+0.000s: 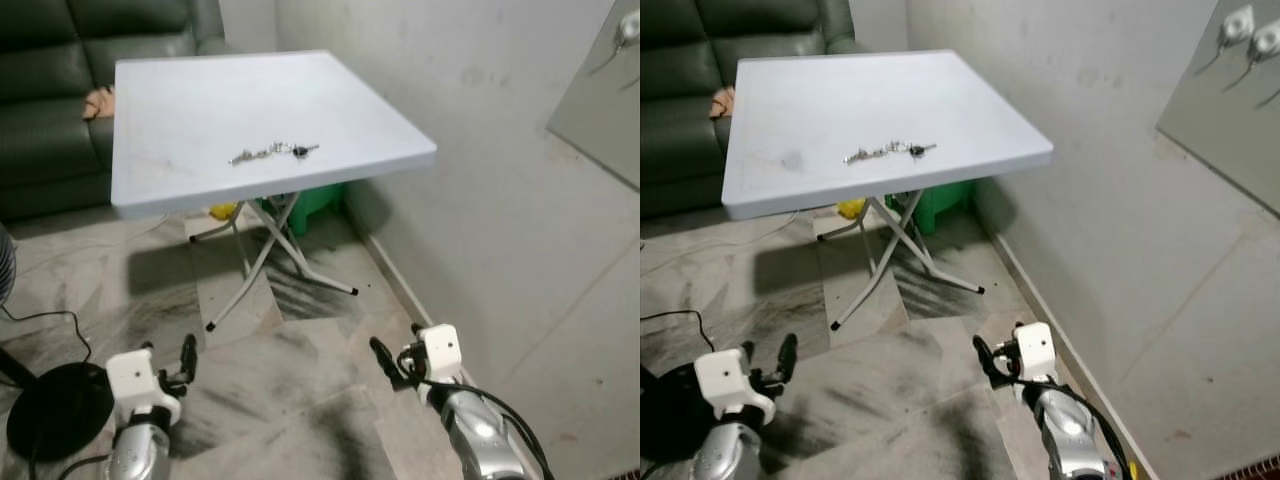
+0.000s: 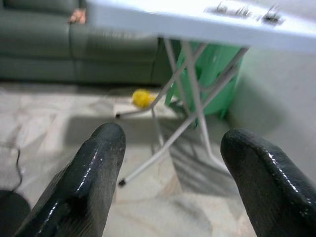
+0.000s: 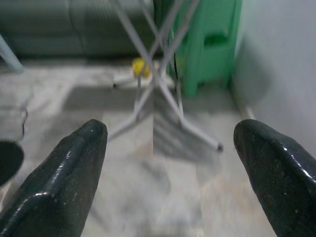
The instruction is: Hang keys on a hook
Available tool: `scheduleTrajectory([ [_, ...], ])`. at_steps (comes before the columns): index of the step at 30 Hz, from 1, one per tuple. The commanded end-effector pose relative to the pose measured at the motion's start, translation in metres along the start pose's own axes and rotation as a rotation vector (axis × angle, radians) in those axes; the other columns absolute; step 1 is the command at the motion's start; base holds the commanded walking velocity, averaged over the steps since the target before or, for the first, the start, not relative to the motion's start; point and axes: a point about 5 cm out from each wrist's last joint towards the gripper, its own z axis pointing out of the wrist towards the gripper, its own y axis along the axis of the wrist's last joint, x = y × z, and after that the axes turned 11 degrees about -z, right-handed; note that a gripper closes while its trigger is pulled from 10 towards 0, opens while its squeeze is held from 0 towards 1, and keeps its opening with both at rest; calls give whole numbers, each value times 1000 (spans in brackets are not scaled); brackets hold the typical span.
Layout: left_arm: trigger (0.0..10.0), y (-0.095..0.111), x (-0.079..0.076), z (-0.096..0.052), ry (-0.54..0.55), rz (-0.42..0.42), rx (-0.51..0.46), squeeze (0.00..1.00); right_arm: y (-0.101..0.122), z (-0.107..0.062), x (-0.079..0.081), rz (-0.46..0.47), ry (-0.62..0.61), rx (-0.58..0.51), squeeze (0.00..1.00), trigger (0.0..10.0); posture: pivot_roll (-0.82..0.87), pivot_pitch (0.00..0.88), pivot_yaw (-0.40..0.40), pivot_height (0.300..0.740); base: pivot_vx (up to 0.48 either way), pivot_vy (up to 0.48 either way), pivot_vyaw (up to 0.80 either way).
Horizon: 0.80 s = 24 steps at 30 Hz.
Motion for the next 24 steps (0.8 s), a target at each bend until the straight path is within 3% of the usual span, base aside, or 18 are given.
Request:
scheduleTrajectory([
  [1,10000,9,-8,3,-51,18,-9,0,14,6,-7,-21,2,-46,0,10000,-64,0,-52,740,0,0,0],
  [11,10000,27,-12,10,-66,38,-16,0,35,13,-16,-50,5,-96,0,10000,-67,0,-51,740,0,0,0],
  [15,10000,37,-24,22,-27,31,-56,0,41,18,-19,-83,12,-93,0,10000,-68,0,-60,740,0,0,0],
  [24,10000,40,-27,27,-21,43,-34,0,49,25,-18,-90,24,-98,0,10000,-65,0,-63,740,0,0,756],
])
